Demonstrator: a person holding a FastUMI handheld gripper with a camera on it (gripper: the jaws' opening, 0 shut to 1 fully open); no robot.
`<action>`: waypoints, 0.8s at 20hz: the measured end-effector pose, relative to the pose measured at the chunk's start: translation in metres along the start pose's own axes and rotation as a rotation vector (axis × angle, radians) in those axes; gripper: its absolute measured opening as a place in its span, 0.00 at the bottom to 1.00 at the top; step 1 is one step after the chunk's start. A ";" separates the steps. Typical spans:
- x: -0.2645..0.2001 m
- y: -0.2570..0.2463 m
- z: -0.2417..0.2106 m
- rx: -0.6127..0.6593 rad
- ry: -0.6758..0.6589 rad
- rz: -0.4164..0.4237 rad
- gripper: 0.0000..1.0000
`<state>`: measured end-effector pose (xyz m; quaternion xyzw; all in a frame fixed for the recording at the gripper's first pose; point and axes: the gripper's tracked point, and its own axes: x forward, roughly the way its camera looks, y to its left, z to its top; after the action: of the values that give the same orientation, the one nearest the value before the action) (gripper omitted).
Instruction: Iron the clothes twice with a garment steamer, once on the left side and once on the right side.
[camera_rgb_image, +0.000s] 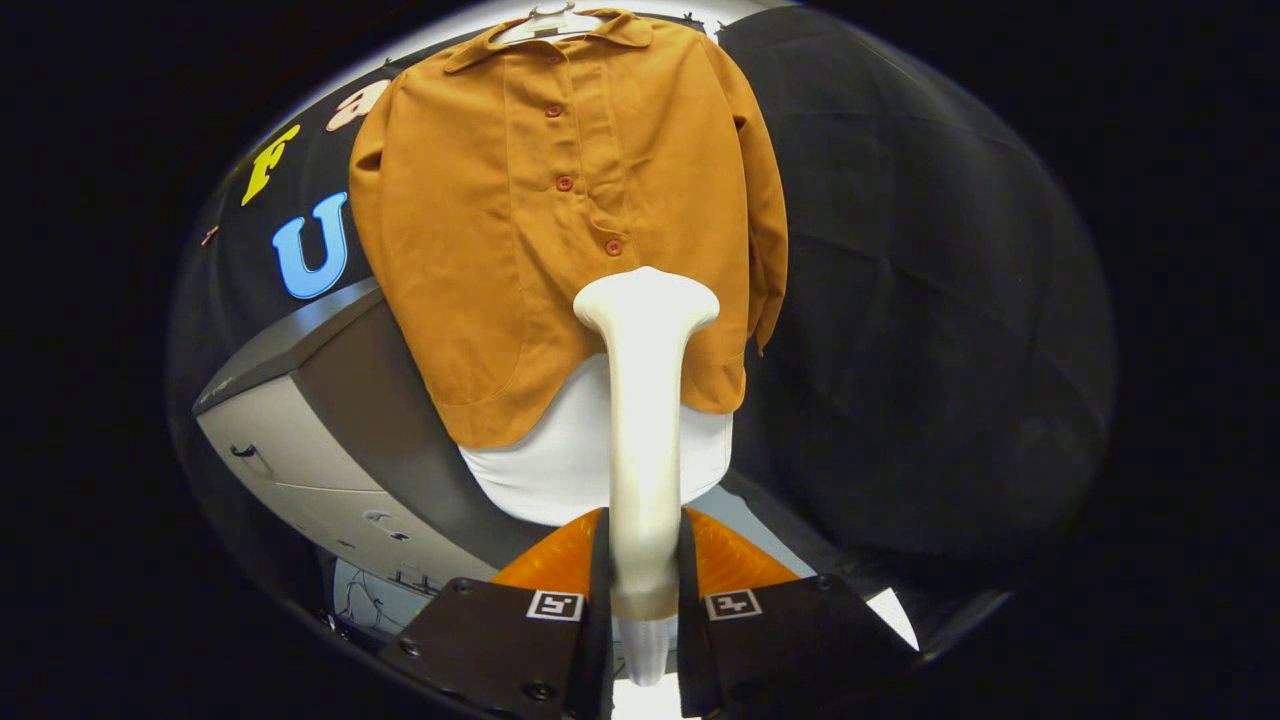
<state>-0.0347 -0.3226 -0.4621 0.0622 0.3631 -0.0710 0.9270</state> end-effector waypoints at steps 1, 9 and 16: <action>-0.007 0.004 -0.004 -0.002 0.000 0.001 0.29; -0.078 0.047 0.077 -0.012 -0.208 0.011 0.29; -0.139 0.116 0.194 -0.083 -0.382 0.051 0.29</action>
<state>0.0137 -0.2294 -0.2191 0.0182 0.1817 -0.0431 0.9822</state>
